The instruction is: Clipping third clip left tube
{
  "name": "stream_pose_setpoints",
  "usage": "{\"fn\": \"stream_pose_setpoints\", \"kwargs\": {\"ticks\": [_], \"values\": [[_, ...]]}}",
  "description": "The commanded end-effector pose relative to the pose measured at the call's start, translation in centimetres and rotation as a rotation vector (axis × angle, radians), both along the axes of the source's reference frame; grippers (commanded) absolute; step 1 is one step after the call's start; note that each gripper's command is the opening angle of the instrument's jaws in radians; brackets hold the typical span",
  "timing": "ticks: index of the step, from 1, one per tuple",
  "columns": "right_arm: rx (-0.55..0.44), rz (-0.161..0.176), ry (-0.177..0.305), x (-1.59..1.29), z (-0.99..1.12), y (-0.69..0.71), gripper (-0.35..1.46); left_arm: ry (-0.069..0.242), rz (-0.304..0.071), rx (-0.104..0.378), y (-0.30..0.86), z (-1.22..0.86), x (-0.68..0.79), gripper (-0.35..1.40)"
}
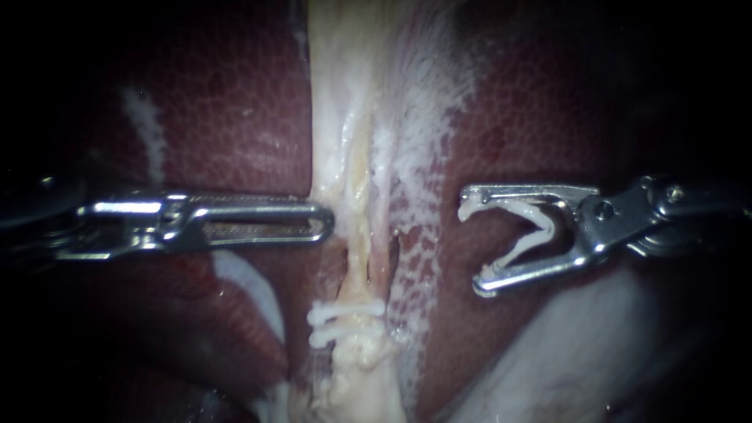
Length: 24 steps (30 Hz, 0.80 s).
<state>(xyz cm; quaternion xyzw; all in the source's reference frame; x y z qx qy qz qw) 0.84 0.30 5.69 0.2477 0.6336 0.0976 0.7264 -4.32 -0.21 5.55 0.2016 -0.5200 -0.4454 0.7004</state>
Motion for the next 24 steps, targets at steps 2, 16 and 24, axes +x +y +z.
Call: {"fn": "stream_pose_setpoints", "kwargs": {"ticks": [2, 16, 24], "values": [[-0.001, 0.000, 0.000, 0.01, 0.00, -0.01, 0.60, 0.000, 0.000, 0.000, 0.00, -0.01, 0.00, -0.35], [0.026, -0.021, 0.009, 0.44, 0.46, -0.43, 0.60, -0.006, -0.003, 0.017, 0.17, -0.36, 0.28, -0.35], [0.034, -0.030, 0.012, 0.81, 0.71, -0.61, 0.60, -0.024, -0.023, 0.017, 0.16, -0.69, 0.38, -0.35]]}}
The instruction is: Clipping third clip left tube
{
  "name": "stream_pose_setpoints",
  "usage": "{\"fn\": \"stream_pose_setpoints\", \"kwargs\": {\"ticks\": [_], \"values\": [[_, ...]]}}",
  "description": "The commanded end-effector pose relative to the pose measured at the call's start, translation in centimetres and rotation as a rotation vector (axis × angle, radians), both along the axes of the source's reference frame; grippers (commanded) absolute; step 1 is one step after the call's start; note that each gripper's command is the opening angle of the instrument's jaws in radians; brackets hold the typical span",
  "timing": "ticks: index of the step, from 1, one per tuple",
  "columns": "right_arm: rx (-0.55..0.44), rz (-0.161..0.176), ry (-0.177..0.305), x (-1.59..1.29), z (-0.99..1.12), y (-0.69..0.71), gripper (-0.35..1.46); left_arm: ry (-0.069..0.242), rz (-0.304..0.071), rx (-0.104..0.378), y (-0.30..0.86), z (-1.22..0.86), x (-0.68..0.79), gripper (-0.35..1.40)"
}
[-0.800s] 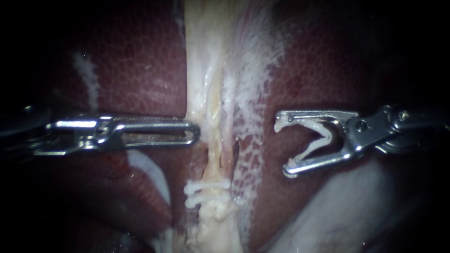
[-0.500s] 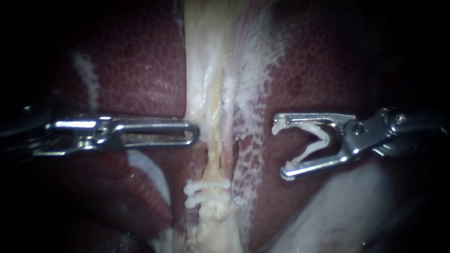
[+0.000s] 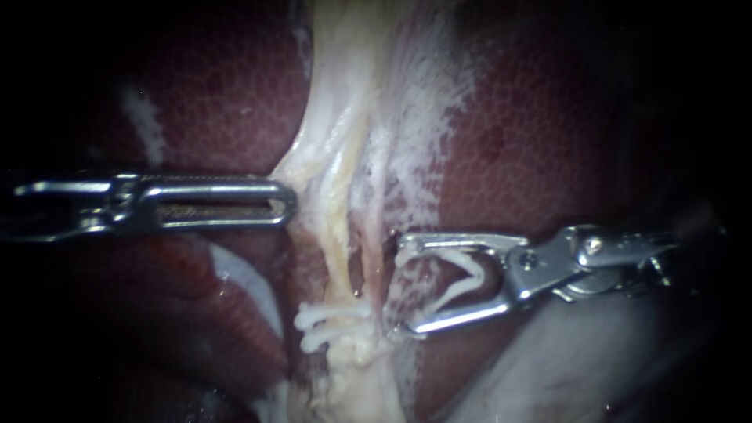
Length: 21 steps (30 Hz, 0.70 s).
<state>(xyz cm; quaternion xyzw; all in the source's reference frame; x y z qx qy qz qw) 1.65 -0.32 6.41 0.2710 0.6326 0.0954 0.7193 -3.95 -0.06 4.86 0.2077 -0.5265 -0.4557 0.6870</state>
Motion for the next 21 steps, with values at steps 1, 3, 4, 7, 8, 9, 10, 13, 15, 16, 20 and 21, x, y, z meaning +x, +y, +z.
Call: {"fn": "stream_pose_setpoints", "kwargs": {"ticks": [1, 3, 4, 7, 8, 9, 10, 13, 15, 16, 20, 21], "values": [[-0.001, 0.000, 0.000, 0.03, 0.02, 0.00, 0.60, 0.000, -0.001, -0.002, -0.01, -0.03, 0.01, -0.35], [0.003, 0.004, -0.003, 0.09, 0.05, 0.00, 0.60, -0.002, -0.003, -0.003, -0.02, -0.06, 0.01, -0.35], [0.003, 0.003, -0.003, 0.13, 0.07, 0.00, 0.60, -0.002, -0.003, -0.003, -0.03, -0.07, 0.02, -0.35], [0.003, 0.004, -0.003, 0.23, 0.12, 0.02, 0.60, -0.002, -0.002, -0.003, -0.04, -0.08, 0.04, -0.35], [0.003, 0.003, -0.002, 0.27, 0.14, 0.03, 0.60, -0.004, -0.003, -0.004, -0.05, -0.09, 0.05, -0.35], [0.003, 0.002, -0.002, 0.30, 0.16, 0.03, 0.60, -0.005, -0.003, -0.004, -0.05, -0.09, 0.05, -0.35], [0.003, -0.001, 0.001, 0.33, 0.17, 0.03, 0.60, -0.005, -0.003, -0.004, -0.05, -0.09, 0.05, -0.35], [0.007, -0.009, 0.005, 0.43, 0.23, -0.01, 0.60, -0.005, -0.003, -0.004, -0.05, -0.10, 0.06, -0.35], [0.017, -0.012, 0.005, 0.47, 0.24, -0.03, 0.60, -0.005, -0.003, -0.004, -0.05, -0.10, 0.06, -0.35], [0.016, -0.014, 0.006, 0.50, 0.25, -0.05, 0.60, -0.005, -0.003, -0.004, -0.05, -0.10, 0.06, -0.35], [0.016, -0.022, 0.012, 0.58, 0.26, -0.07, 0.60, -0.005, -0.003, -0.004, -0.05, -0.10, 0.06, -0.35], [0.022, -0.022, 0.011, 0.59, 0.25, -0.07, 0.60, -0.005, -0.003, -0.004, -0.05, -0.10, 0.06, -0.35]]}}
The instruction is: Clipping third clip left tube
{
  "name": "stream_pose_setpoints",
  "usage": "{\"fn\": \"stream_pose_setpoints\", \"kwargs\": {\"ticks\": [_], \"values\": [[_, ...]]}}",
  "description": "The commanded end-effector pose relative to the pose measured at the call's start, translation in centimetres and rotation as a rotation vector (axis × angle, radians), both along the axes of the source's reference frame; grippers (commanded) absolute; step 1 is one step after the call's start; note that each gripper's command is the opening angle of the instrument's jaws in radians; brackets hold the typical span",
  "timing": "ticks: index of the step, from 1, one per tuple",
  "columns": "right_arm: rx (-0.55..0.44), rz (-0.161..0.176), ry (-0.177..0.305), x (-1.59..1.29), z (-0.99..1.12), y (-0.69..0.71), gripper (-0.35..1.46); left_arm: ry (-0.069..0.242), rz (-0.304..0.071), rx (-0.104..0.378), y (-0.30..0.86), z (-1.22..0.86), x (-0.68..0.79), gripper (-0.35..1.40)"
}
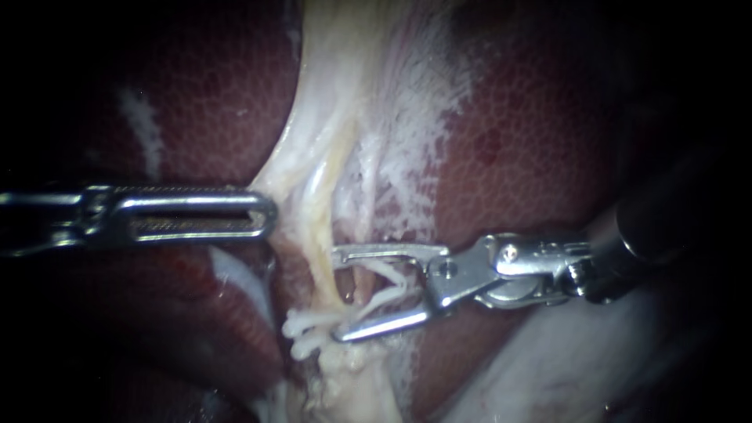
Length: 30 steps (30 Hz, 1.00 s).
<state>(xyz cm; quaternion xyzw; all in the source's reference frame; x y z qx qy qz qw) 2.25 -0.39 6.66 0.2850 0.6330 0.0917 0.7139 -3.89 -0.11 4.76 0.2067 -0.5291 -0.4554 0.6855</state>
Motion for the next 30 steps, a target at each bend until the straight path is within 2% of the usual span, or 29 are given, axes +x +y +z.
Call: {"fn": "stream_pose_setpoints", "kwargs": {"ticks": [1, 7, 15, 21, 26, 30], "values": [[0.003, -0.002, 0.000, 0.01, 0.00, -0.01, 0.60, -0.001, 0.000, 0.000, 0.00, 0.00, 0.00, -0.35], [0.010, -0.012, 0.007, 0.13, -0.04, -0.03, 0.60, -0.001, 0.000, 0.000, 0.00, 0.00, 0.00, -0.35], [0.033, -0.061, 0.036, 0.30, -0.16, -0.12, 0.60, 0.000, 0.000, 0.000, 0.00, 0.00, 0.00, -0.35], [0.050, -0.075, 0.042, 0.38, -0.22, -0.16, 0.60, -0.001, 0.000, 0.000, 0.00, 0.00, 0.00, -0.35], [0.052, -0.077, 0.044, 0.36, -0.23, -0.12, 0.59, -0.001, 0.001, 0.000, 0.00, 0.00, 0.01, -0.35], [0.058, -0.076, 0.045, 0.33, -0.26, -0.02, 0.58, -0.001, 0.001, 0.000, 0.00, 0.00, 0.01, -0.35]]}}
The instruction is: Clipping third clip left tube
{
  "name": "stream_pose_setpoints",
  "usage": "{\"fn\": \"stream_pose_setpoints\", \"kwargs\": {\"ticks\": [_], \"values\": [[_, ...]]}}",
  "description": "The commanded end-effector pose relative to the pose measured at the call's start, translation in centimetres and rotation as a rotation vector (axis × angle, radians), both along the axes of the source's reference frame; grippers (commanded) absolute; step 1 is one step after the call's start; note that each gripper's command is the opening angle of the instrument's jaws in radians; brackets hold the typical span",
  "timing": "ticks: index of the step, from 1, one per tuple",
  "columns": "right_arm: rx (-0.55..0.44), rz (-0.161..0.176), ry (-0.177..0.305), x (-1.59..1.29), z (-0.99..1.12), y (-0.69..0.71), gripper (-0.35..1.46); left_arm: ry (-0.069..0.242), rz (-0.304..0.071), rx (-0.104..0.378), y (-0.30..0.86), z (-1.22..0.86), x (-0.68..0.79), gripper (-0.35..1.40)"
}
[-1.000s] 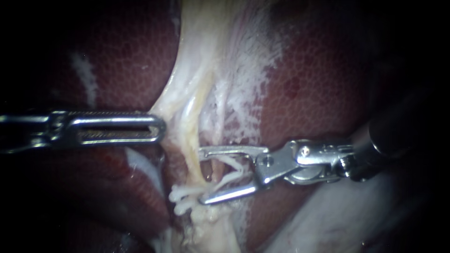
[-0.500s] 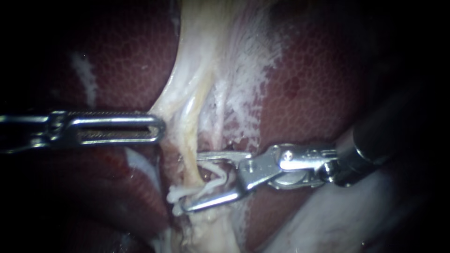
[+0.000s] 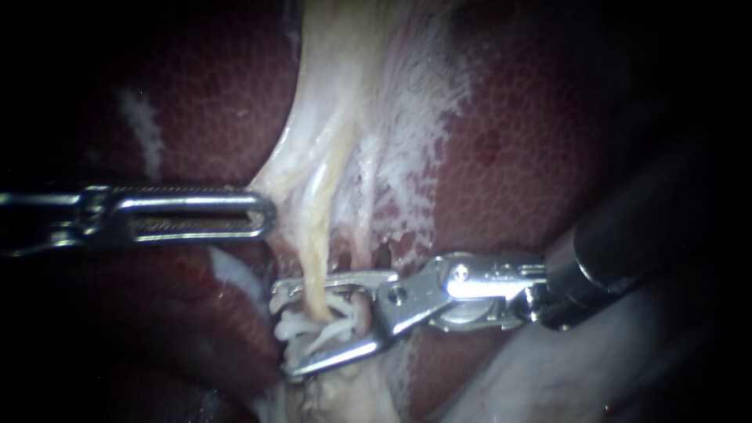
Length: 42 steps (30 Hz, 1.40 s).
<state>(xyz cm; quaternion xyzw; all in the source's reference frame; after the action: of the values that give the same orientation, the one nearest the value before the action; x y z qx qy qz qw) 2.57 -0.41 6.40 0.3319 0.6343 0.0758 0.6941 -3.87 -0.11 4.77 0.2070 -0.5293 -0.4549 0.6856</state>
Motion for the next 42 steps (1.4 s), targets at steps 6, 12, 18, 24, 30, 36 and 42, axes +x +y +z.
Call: {"fn": "stream_pose_setpoints", "kwargs": {"ticks": [6, 12, 18, 24, 30, 36, 42], "values": [[0.016, 0.003, 0.002, -0.02, -0.09, 0.26, 0.55, 0.000, 0.000, 0.000, 0.00, 0.00, 0.00, -0.35], [0.027, 0.005, 0.003, -0.01, -0.13, 0.45, 0.54, 0.000, 0.000, 0.000, -0.01, 0.00, 0.00, -0.35], [0.030, 0.009, 0.002, 0.06, -0.12, 0.51, 0.54, 0.000, 0.000, -0.001, -0.01, 0.00, 0.01, -0.35], [0.030, 0.008, 0.002, 0.05, -0.10, 0.53, 0.35, 0.000, 0.000, -0.001, -0.01, 0.00, 0.01, -0.35], [0.115, 0.005, -0.024, -0.07, -0.02, 0.62, -0.35, 0.000, 0.000, -0.001, -0.01, 0.02, 0.01, -0.35], [0.114, 0.006, -0.025, -0.09, 0.05, 0.66, -0.35, 0.000, 0.000, -0.001, -0.02, 0.02, 0.01, -0.35], [0.113, 0.005, -0.024, -0.09, 0.04, 0.64, -0.35, 0.000, 0.000, -0.001, -0.01, 0.02, 0.01, -0.35]]}}
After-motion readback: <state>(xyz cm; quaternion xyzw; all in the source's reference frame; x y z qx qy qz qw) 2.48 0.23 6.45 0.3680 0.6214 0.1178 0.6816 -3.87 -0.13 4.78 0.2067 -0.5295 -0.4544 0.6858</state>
